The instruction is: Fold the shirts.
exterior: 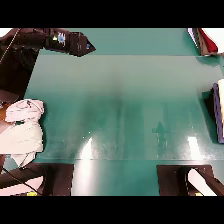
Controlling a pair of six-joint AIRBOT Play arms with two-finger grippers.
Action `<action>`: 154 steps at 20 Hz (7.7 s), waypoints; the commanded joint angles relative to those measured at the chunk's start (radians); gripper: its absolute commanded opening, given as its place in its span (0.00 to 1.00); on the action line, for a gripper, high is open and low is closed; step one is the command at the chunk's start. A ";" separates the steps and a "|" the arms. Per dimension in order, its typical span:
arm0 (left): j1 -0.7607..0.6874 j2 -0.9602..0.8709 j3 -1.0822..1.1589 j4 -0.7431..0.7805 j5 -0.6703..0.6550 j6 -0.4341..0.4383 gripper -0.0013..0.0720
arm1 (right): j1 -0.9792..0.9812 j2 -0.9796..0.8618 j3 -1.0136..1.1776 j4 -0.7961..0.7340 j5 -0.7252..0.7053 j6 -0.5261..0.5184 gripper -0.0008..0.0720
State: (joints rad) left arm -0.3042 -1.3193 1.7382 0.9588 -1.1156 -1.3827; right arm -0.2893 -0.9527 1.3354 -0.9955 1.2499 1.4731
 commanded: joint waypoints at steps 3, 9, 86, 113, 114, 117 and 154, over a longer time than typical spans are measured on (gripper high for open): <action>0.063 0.005 0.016 0.200 -0.240 -0.069 0.83 | 0.001 0.000 0.000 -0.002 -0.013 -0.006 0.03; 0.169 0.010 -0.245 0.875 -0.378 -0.229 0.83 | 0.001 0.000 0.000 -0.002 -0.020 -0.047 0.03; 0.534 0.247 -1.181 -0.125 0.034 0.177 0.84 | 0.001 0.000 0.276 0.000 0.063 -0.086 0.03; 0.535 0.253 -0.768 -0.338 -0.065 0.237 0.04 | 0.927 -0.397 -0.608 0.436 -0.430 -0.194 0.67; 0.535 0.253 -0.768 -0.338 -0.070 0.238 0.04 | 0.942 -0.428 -0.586 0.456 -0.428 -0.211 0.66; 0.535 0.253 -0.768 -0.338 -0.072 0.237 0.04 | 0.954 -0.482 -0.515 0.452 -0.428 -0.219 0.60; 0.622 0.433 0.145 -0.372 -0.035 0.032 0.04 | 0.041 0.001 0.699 -0.094 0.067 -0.016 0.03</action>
State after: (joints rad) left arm 0.3180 -0.8879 2.0228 0.4526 -1.1233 -1.3102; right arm -0.2546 -0.8433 1.9961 -1.2015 1.1873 1.4551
